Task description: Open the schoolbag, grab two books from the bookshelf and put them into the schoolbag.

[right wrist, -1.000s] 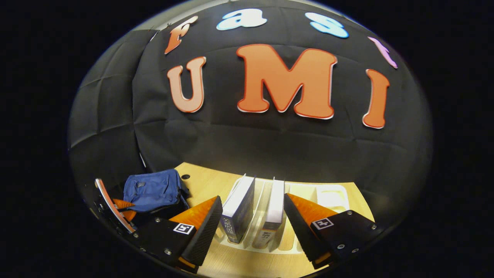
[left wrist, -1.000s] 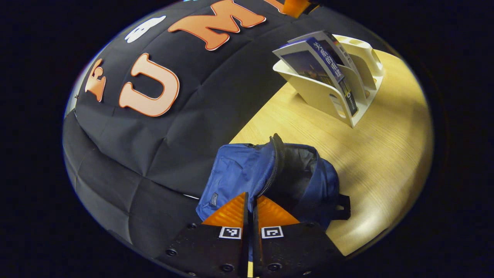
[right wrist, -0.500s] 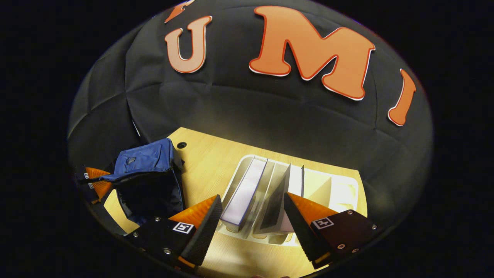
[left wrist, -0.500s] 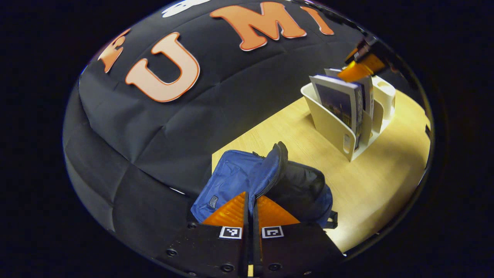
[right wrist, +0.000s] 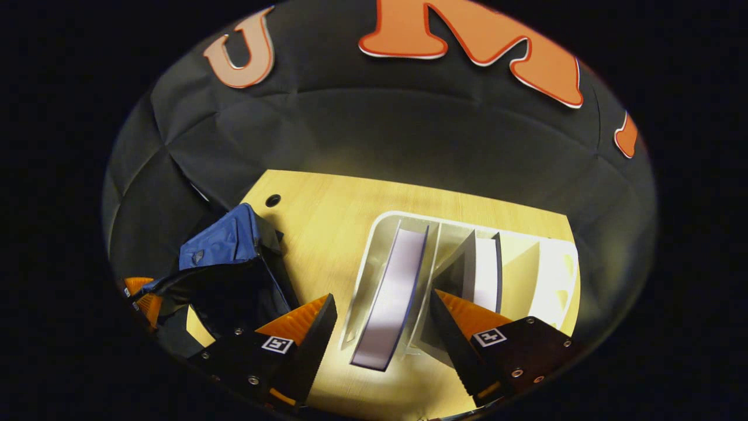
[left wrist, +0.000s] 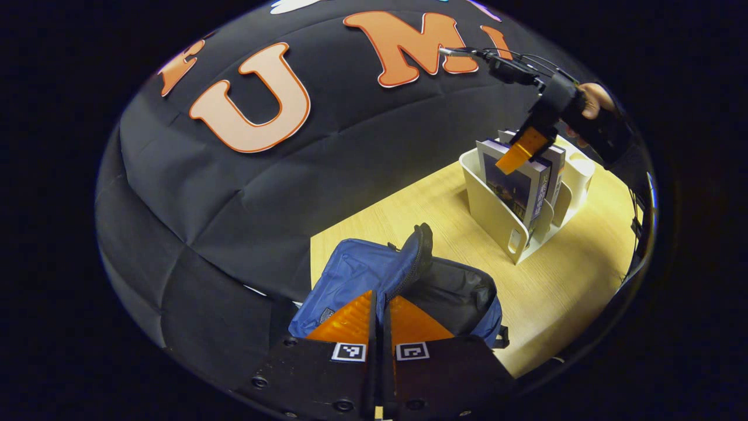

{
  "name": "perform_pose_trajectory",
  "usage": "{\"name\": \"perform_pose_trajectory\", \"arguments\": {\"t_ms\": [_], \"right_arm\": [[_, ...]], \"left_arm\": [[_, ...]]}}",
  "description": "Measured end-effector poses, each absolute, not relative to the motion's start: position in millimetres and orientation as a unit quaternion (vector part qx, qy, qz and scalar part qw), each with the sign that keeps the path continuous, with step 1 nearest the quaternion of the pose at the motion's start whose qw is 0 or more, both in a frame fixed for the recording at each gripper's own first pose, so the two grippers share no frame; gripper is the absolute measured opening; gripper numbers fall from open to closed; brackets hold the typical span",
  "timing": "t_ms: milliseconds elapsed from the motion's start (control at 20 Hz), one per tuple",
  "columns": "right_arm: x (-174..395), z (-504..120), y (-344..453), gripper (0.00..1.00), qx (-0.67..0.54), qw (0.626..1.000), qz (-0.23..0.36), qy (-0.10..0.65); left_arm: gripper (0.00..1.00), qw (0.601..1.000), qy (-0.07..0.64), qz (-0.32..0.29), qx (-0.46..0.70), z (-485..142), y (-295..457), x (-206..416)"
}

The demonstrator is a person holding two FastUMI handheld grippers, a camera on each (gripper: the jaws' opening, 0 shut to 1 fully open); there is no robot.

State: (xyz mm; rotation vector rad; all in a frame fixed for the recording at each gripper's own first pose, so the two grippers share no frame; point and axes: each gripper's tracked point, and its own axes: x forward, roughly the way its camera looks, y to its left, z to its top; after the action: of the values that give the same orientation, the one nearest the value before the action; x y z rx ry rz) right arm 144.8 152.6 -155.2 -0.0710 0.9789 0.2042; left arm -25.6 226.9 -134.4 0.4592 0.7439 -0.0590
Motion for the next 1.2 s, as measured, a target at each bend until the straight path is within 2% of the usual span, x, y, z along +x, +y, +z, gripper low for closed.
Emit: {"name": "perform_pose_trajectory", "arguments": {"t_ms": [150,300,350,400,500,550,600,650,700,750,950,1200], "right_arm": [[151,-163,147,0.91,-0.043,0.86,0.085,0.502],[154,-169,148,0.67,-0.041,0.838,0.077,0.539],[154,-174,149,0.63,-0.041,0.83,0.074,0.551],[154,-176,148,0.51,-0.046,0.824,0.069,0.56],[153,-174,143,0.4,-0.048,0.813,0.06,0.577],[151,-176,143,0.3,-0.043,0.805,0.055,0.589],[149,-174,142,0.36,-0.037,0.801,0.051,0.595],[148,-176,142,0.34,-0.031,0.797,0.049,0.602],[147,-174,141,0.32,-0.023,0.794,0.045,0.606],[147,-173,141,0.31,-0.016,0.791,0.044,0.61],[137,-158,143,0.24,-0.001,0.789,0.067,0.611],[130,-115,128,0.23,0.021,0.812,0.074,0.579]], "left_arm": [[0.05,0.907,0.356,-0.033,0.224,-132,230,-21],[0.05,0.909,0.354,-0.039,0.215,-135,231,-18],[0.05,0.91,0.354,-0.041,0.211,-137,232,-17],[0.05,0.911,0.353,-0.041,0.209,-139,232,-16],[0.05,0.913,0.351,-0.042,0.203,-138,230,-14],[0.05,0.914,0.35,-0.043,0.2,-139,232,-14],[0.05,0.915,0.35,-0.043,0.197,-140,232,-14],[0.05,0.916,0.349,-0.045,0.194,-140,232,-14],[0.0,0.916,0.349,-0.046,0.191,-141,231,-14],[0.05,0.917,0.349,-0.047,0.189,-142,233,-14],[0.05,0.919,0.348,-0.048,0.181,-143,233,-13],[0.05,0.919,0.35,-0.047,0.176,-143,234,-13]]}}
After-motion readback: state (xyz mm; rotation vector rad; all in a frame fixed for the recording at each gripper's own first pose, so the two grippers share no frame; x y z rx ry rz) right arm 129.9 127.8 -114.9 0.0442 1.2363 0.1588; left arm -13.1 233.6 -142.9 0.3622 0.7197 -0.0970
